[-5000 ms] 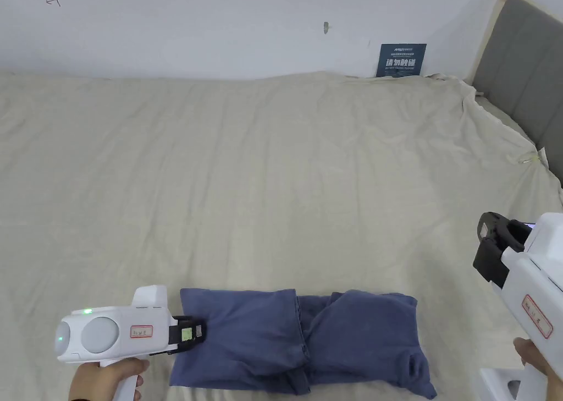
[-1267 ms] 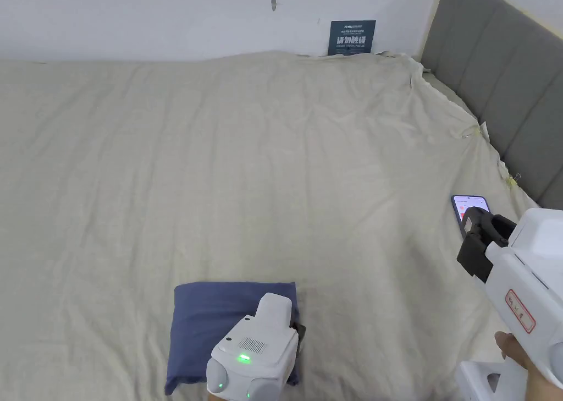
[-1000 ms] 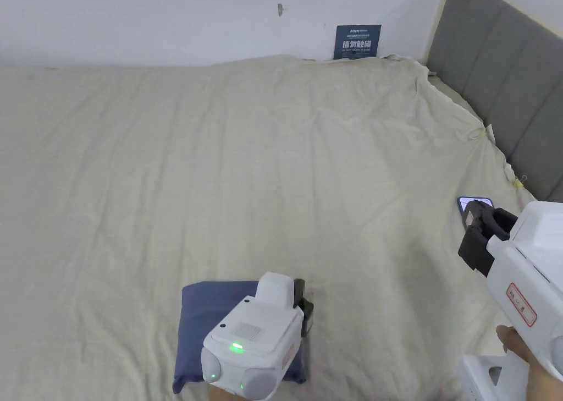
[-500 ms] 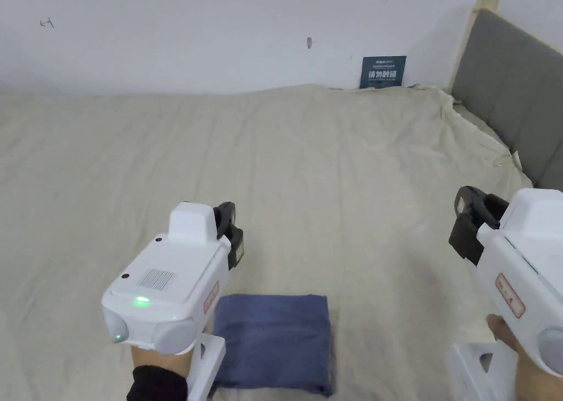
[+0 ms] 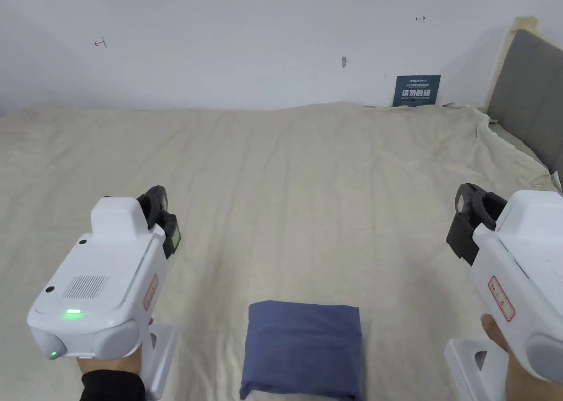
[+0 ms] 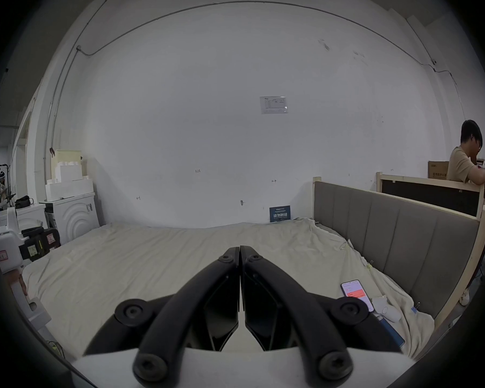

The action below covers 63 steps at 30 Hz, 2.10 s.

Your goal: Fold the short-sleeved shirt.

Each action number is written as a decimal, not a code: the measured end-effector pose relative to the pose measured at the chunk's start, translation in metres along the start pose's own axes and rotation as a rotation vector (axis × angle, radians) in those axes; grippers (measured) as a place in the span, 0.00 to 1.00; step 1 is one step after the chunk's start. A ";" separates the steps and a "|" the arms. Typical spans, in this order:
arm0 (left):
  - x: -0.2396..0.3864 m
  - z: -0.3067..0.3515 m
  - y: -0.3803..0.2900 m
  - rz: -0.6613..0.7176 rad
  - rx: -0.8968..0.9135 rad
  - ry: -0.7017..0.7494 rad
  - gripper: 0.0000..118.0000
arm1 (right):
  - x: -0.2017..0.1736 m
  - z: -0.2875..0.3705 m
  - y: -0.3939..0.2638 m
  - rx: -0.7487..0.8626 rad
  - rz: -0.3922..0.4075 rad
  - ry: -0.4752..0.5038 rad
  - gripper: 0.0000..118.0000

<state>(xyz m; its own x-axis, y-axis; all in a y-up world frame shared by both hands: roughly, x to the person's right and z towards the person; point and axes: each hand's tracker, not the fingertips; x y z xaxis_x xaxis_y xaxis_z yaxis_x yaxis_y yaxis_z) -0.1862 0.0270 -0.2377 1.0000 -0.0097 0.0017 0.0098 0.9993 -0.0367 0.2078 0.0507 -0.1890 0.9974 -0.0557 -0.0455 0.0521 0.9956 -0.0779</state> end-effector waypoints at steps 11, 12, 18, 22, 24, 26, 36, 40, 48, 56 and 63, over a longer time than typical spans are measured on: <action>-0.024 0.001 -0.001 0.026 0.006 0.051 0.00 | -0.010 -0.004 -0.006 -0.001 -0.002 0.015 0.00; -0.025 0.001 -0.002 0.026 0.005 0.049 0.00 | -0.011 -0.005 -0.007 -0.002 -0.002 0.016 0.00; -0.029 -0.003 -0.009 0.030 -0.016 0.036 0.00 | -0.022 -0.014 -0.021 -0.022 -0.009 0.038 0.00; -0.027 -0.003 -0.011 0.025 -0.041 0.021 0.00 | -0.034 -0.028 -0.046 -0.067 -0.002 0.062 0.00; -0.026 -0.003 -0.016 0.025 -0.057 0.012 0.00 | -0.041 -0.036 -0.062 -0.098 0.001 0.076 0.00; -0.027 -0.004 -0.021 0.031 -0.072 0.006 0.00 | -0.048 -0.045 -0.079 -0.137 0.003 0.096 0.00; -0.039 -0.012 -0.057 0.037 -0.159 -0.020 0.00 | -0.085 -0.081 -0.184 -0.367 0.037 0.153 0.00; -0.040 -0.015 -0.069 0.048 -0.218 -0.041 0.00 | -0.095 -0.093 -0.223 -0.462 0.060 0.168 0.00; -0.033 -0.020 -0.098 0.143 -0.419 -0.155 0.00 | -0.098 -0.090 -0.282 -0.562 0.102 0.142 0.00; -0.009 -0.060 -0.150 0.395 -0.847 -0.210 0.74 | -0.092 -0.088 -0.281 -0.543 0.086 0.162 0.00; 0.019 -0.096 -0.179 0.445 -1.002 -0.362 0.78 | -0.087 -0.088 -0.279 -0.544 0.059 0.176 0.00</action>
<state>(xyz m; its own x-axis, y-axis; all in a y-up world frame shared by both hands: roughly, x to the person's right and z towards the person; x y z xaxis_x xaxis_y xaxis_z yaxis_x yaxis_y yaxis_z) -0.1685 -0.1559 -0.3271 0.8580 0.5089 0.0697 -0.1847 0.4323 -0.8826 0.1022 -0.2291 -0.2513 0.9721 -0.0594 -0.2270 -0.0829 0.8180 -0.5692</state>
